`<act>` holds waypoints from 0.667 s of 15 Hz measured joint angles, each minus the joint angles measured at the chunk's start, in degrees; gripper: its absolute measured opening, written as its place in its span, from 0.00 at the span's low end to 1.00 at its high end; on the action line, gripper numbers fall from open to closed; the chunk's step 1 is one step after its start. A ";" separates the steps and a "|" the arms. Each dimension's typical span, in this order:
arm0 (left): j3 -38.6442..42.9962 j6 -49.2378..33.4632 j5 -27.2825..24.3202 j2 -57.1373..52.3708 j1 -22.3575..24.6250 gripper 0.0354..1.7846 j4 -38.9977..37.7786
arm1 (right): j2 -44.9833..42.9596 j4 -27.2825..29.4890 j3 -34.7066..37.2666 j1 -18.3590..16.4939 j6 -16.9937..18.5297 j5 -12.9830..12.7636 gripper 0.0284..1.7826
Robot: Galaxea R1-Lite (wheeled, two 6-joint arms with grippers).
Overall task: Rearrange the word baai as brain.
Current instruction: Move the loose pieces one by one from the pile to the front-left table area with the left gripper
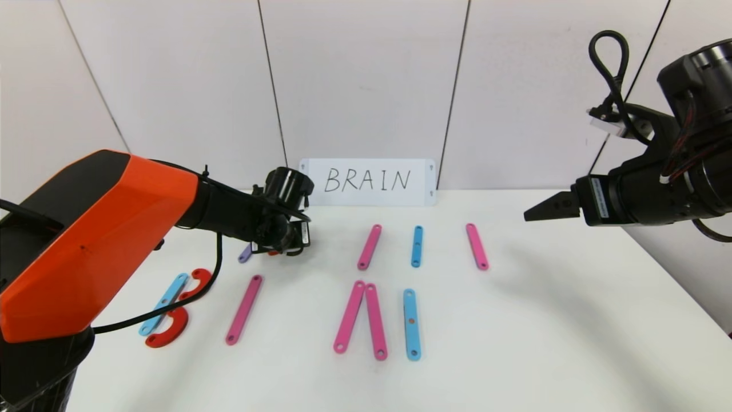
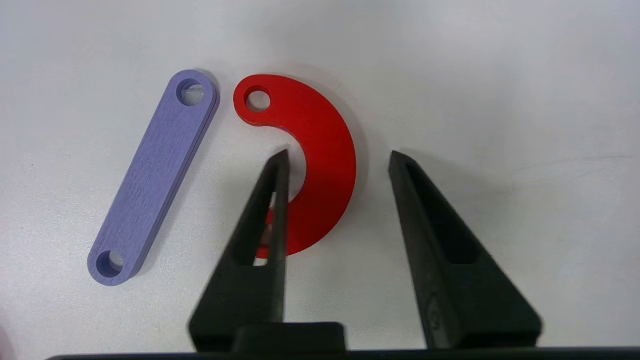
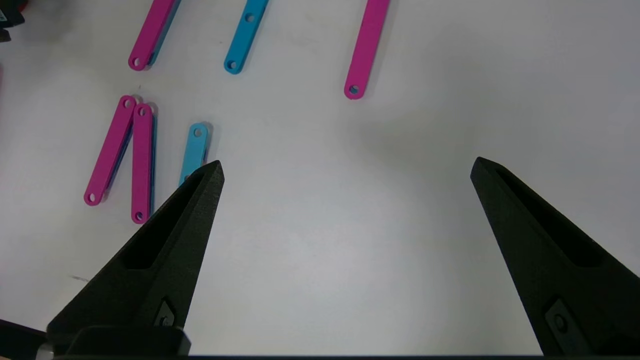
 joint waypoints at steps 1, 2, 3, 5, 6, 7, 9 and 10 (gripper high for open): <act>0.02 0.00 0.05 0.00 0.00 0.22 0.00 | 0.00 0.00 0.00 0.00 0.00 -0.04 0.97; 0.02 0.04 0.00 0.00 0.00 0.17 -0.06 | 0.00 0.00 0.00 0.00 0.00 -0.06 0.97; 0.02 0.09 -0.01 0.00 -0.01 0.15 -0.06 | 0.00 0.00 -0.02 0.00 -0.02 -0.06 0.97; 0.00 0.11 -0.04 0.01 -0.01 0.15 -0.11 | -0.02 0.00 -0.06 0.00 0.00 -0.06 0.97; -0.01 0.12 -0.06 0.01 -0.01 0.15 -0.15 | -0.05 0.00 -0.06 0.00 -0.02 -0.06 0.97; -0.04 0.15 -0.04 0.01 -0.01 0.15 -0.23 | -0.05 -0.01 -0.09 0.00 0.00 -0.06 0.97; -0.04 0.11 -0.69 0.00 -0.06 0.15 -0.28 | -0.05 -0.01 -0.09 0.00 0.00 -0.06 0.97; -0.01 0.06 -0.85 -0.07 -0.09 0.15 -0.28 | -0.05 -0.01 -0.09 0.00 0.00 -0.06 0.97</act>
